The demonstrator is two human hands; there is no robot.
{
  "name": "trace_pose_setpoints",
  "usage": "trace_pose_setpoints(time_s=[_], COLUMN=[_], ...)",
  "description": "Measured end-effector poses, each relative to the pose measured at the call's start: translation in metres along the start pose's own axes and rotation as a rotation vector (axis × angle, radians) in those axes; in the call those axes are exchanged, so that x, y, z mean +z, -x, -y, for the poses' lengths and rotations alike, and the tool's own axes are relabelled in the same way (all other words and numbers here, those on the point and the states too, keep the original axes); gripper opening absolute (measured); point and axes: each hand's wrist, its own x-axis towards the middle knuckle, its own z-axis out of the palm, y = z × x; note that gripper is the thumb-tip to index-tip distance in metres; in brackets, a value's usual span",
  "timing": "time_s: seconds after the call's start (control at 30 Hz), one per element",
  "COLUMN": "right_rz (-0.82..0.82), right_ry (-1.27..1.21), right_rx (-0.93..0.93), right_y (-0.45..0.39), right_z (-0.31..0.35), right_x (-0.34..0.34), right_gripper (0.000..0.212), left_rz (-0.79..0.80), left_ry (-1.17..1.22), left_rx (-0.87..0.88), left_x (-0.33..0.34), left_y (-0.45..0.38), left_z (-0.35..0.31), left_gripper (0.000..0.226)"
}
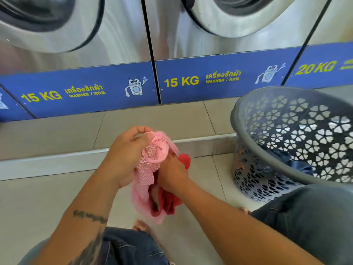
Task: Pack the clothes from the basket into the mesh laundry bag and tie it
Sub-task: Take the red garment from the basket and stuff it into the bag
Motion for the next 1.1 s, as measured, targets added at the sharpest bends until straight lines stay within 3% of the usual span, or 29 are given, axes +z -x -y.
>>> trace_pose_setpoints(time_s=[0.1,0.23,0.4,0.57,0.67,0.93,1.0,1.1], right_rz=[0.173,0.416,0.592,0.459,0.47,0.425,0.435,0.41], right_ry=[0.256,0.279,0.429,0.295,0.224,-0.132,-0.121,0.028], right_rx=[-0.003,-0.05,-0.038,-0.012,0.005,0.343,0.339,0.187], right_y=[0.008,0.028,0.063,0.093,0.104,0.119,0.118,0.115], right_z=[-0.003,-0.003,-0.018,-0.052,-0.059,-0.073,-0.079,-0.082], right_x=[-0.018,-0.042,-0.049,-0.042,-0.042,0.001,0.015,0.028], right_gripper=[0.064,0.038,0.024,0.024,0.03,0.098,0.105,0.094], left_rz=[-0.085,-0.169,-0.187,-0.214,-0.239,-0.207,-0.197,-0.192], left_ry=[0.14,0.228,0.182,-0.037,-0.168,-0.139,-0.14,-0.163], left_rx=[-0.039,-0.121,-0.233,-0.294,-0.299,-0.315,-0.311,-0.298], left_x=[-0.011,-0.018,-0.016,-0.009,-0.01,-0.007,-0.006,-0.003], left_y=[0.009,0.014,0.013,0.012,0.008,0.002,0.001,-0.001], left_z=[-0.005,0.007,0.033,0.067,0.081,0.086,0.086,0.087], left_gripper=[0.015,0.016,0.013,0.014,0.015,0.014,0.014,0.013])
